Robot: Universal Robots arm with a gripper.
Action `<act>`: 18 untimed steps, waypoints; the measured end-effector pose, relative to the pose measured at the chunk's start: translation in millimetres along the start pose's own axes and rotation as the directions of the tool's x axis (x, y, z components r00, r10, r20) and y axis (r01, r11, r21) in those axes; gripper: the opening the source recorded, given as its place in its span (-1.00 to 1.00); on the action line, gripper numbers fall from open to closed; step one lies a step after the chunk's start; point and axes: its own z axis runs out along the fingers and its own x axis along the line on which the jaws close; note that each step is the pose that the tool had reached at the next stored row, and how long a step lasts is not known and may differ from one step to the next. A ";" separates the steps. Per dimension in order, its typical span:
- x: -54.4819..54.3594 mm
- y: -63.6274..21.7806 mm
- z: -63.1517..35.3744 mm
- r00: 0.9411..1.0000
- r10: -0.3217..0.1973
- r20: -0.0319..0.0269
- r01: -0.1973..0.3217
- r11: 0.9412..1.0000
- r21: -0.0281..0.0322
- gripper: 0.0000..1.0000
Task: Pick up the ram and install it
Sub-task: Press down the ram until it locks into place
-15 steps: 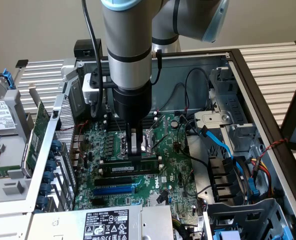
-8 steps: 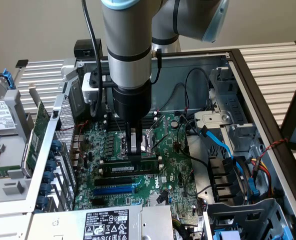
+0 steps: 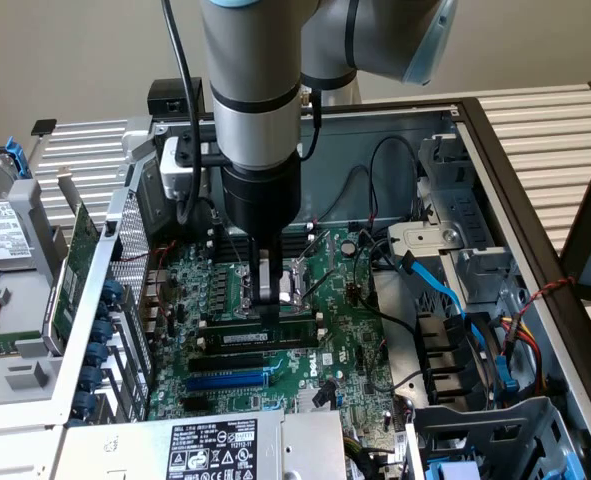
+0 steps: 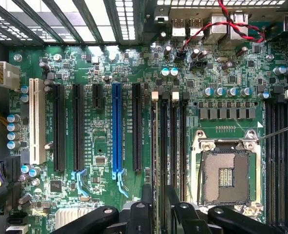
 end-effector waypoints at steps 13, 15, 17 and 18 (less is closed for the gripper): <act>0.9 3.4 0.8 1.000 0.025 -0.001 -0.025 1.000 -0.011 -0.79; 0.7 3.7 2.7 1.000 0.028 -0.001 -0.028 1.000 -0.012 -0.79; -0.6 3.9 3.5 1.000 0.029 -0.002 -0.029 0.999 -0.012 -0.79; -1.3 4.0 4.0 1.000 0.030 -0.003 -0.030 0.999 -0.012 -0.79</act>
